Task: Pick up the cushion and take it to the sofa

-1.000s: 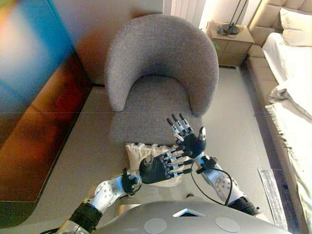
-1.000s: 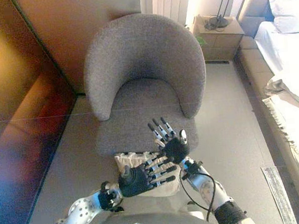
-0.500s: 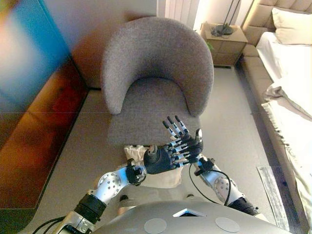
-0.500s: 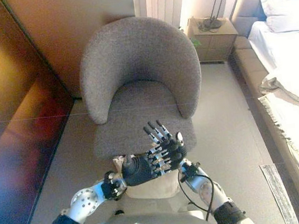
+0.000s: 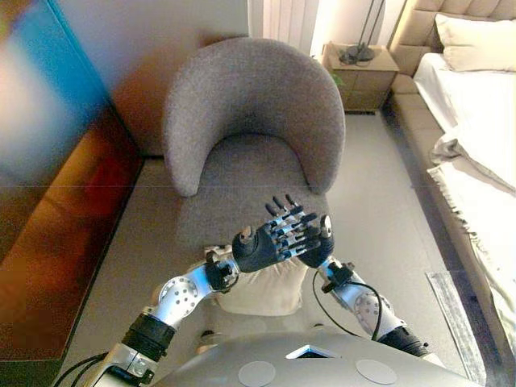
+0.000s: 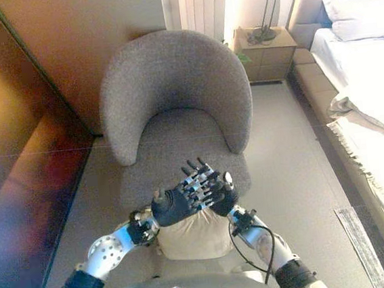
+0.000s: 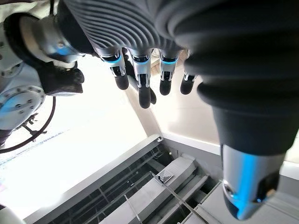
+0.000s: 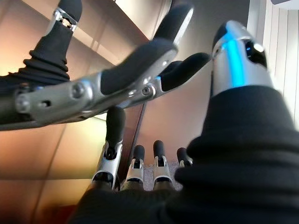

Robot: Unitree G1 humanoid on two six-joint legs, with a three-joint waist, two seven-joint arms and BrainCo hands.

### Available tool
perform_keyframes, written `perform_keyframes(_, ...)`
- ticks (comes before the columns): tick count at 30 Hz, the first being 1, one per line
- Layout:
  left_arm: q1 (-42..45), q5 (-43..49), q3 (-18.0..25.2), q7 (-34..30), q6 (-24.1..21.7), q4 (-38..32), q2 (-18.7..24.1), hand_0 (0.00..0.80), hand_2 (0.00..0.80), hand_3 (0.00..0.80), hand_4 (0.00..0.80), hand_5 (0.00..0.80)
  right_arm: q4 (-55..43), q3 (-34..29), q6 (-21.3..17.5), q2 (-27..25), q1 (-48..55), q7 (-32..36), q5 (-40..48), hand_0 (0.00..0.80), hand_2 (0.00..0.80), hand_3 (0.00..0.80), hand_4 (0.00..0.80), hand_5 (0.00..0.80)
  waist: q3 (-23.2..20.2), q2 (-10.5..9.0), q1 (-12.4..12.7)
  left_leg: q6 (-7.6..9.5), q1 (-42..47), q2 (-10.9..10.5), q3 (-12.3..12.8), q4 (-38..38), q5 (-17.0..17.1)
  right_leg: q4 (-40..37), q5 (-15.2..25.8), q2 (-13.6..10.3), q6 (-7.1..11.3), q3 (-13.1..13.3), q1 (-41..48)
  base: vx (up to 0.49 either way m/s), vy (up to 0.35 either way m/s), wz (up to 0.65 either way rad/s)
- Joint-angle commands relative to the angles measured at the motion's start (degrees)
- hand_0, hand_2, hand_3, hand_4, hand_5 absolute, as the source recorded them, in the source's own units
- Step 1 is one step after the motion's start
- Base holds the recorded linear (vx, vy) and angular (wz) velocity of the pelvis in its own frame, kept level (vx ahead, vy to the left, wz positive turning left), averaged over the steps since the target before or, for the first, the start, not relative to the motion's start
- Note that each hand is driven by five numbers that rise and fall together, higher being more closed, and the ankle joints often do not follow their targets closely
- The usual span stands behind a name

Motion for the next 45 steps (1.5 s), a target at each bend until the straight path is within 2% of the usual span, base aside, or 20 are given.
perform_keyframes(1,-5.28,1.66,3.73,0.13,-3.63,2.38,0.54,0.000,0.000,0.000,0.000,0.000,-6.93,-2.07,1.21,0.40,-1.16,2.70,-0.03,0.000,0.000,0.000,0.000,0.000,0.48,0.63,0.30,3.20,-1.92,0.31,0.48,0.33,-1.42,0.63,0.06,-1.59,0.85,-3.54,-0.77,0.000,0.000,0.00)
perform_keyframes(6,-5.44,-0.42,5.60,-1.75,-2.68,2.18,0.84,0.000,0.000,0.000,0.000,0.000,-6.62,-2.64,1.53,0.61,-1.17,2.87,-0.33,0.000,0.000,0.000,0.000,0.000,0.65,0.91,0.47,3.29,-1.84,0.29,0.57,0.33,-1.43,0.77,0.03,-1.71,0.83,-3.79,-0.76,0.001,0.004,-0.01)
perform_keyframes(8,-5.12,-4.98,5.48,-0.81,0.06,1.66,-0.18,0.000,0.000,0.000,0.000,0.000,-6.53,-2.64,1.29,0.98,-1.16,2.92,-0.77,0.000,0.000,0.000,0.000,0.000,0.75,0.92,0.54,3.33,-1.91,0.23,0.47,0.33,-1.42,0.88,-0.01,-1.74,0.83,-3.75,-0.81,0.000,0.000,0.00)
perform_keyframes(10,-4.45,-5.56,5.66,-1.15,3.53,2.18,-2.50,0.000,0.000,0.000,0.000,0.000,-6.26,-2.67,0.42,1.48,-1.24,2.50,-0.79,0.000,0.000,0.000,0.000,0.000,0.95,0.68,0.76,3.47,-1.77,0.15,0.49,0.33,-1.59,0.97,-0.19,-1.80,0.73,-3.96,-0.63,0.000,0.000,0.00)
perform_keyframes(12,-4.00,-6.18,4.88,-1.03,4.16,1.96,-3.16,0.000,0.000,0.000,0.000,0.000,-6.52,-2.67,0.16,1.60,-1.31,1.99,-0.69,0.000,0.000,0.000,0.000,0.000,1.04,0.63,0.77,3.42,-1.82,0.17,0.41,0.33,-1.58,1.11,-0.23,-1.81,0.73,-3.96,-0.73,0.000,0.000,0.00)
perform_keyframes(15,-1.56,-6.89,2.16,-2.61,6.36,1.10,-5.22,0.000,0.000,0.000,0.000,0.000,-6.92,-2.22,-1.45,1.93,-1.32,1.69,-0.23,0.000,0.000,0.000,0.000,0.000,1.56,0.23,1.01,3.52,-2.10,0.18,0.28,0.33,-1.67,1.15,-0.35,-1.69,0.66,-3.74,-1.00,0.000,0.000,0.00)
perform_keyframes(19,0.43,-3.74,-2.28,-4.97,7.36,0.60,-4.78,0.000,0.000,0.000,0.000,0.000,-7.01,-1.28,-3.93,1.56,-2.33,2.58,0.59,0.000,0.000,0.000,0.000,0.000,2.66,-0.06,1.37,3.48,-2.69,0.41,0.16,0.33,-1.53,1.45,-0.34,-1.59,0.64,-3.64,-1.66,-0.039,-0.040,0.00)
perform_keyframes(23,1.65,-0.26,-5.35,-13.01,7.75,1.41,-3.37,0.000,0.000,0.000,0.000,0.000,-7.04,-0.65,-5.80,0.32,-3.28,3.30,2.52,0.000,0.000,0.000,0.000,0.000,3.61,-0.39,1.66,3.40,-3.54,0.54,0.03,0.33,-1.40,1.62,-0.44,-1.48,0.71,-3.49,-2.39,-0.053,-0.040,0.00)
perform_keyframes(29,1.51,1.26,-8.72,-16.30,4.99,-0.41,-0.06,0.000,0.000,0.000,0.000,0.000,-6.97,0.18,-6.98,-0.91,-4.08,3.38,4.63,0.000,0.000,0.000,0.000,0.000,4.45,-0.39,1.75,3.26,-3.88,0.73,-0.13,0.33,-1.24,1.48,-0.24,-1.41,0.90,-3.55,-2.53,-0.006,-0.005,-0.01)
perform_keyframes(38,1.46,3.20,-10.94,-16.24,0.69,-2.35,2.77,0.000,0.000,0.000,0.000,0.000,-6.96,0.44,-7.39,-1.33,-4.03,3.15,4.86,0.000,0.000,0.000,0.000,0.000,4.63,-0.26,1.66,3.20,-3.94,0.81,-0.21,0.33,-1.26,1.43,-0.14,-1.46,1.11,-4.00,-2.49,0.000,0.000,0.00)
perform_keyframes(41,1.58,2.76,-10.21,-11.89,-2.74,-1.45,2.71,0.000,0.000,0.000,0.000,0.000,-6.40,0.30,-8.42,-1.15,-3.96,2.16,3.78,0.000,0.000,0.000,0.000,0.000,4.50,-0.27,1.74,3.20,-3.83,0.81,-0.22,0.33,-1.28,1.40,-0.16,-1.40,1.10,-4.12,-2.37,0.000,0.000,0.00)
perform_keyframes(43,1.89,2.97,-8.70,-7.01,-7.43,-0.08,2.57,0.000,0.000,0.000,0.000,0.000,-5.90,-0.15,-10.96,-1.17,-3.58,-0.36,0.44,0.000,0.000,0.000,0.000,0.000,4.34,-0.33,1.84,3.18,-3.80,0.80,-0.32,0.33,-1.30,1.35,-0.14,-1.38,1.10,-4.19,-2.34,0.000,0.000,0.00)
perform_keyframes(45,2.52,5.22,-5.51,0.41,-14.18,1.83,2.28,0.000,0.000,0.000,0.000,0.000,-5.04,-1.42,-14.06,-1.24,-3.03,-5.88,-4.98,0.000,0.000,0.000,0.000,0.000,4.27,-0.46,2.11,3.23,-3.69,0.69,-0.48,0.33,-1.26,1.24,-0.06,-1.37,1.06,-4.24,-2.15,0.000,0.000,0.00)
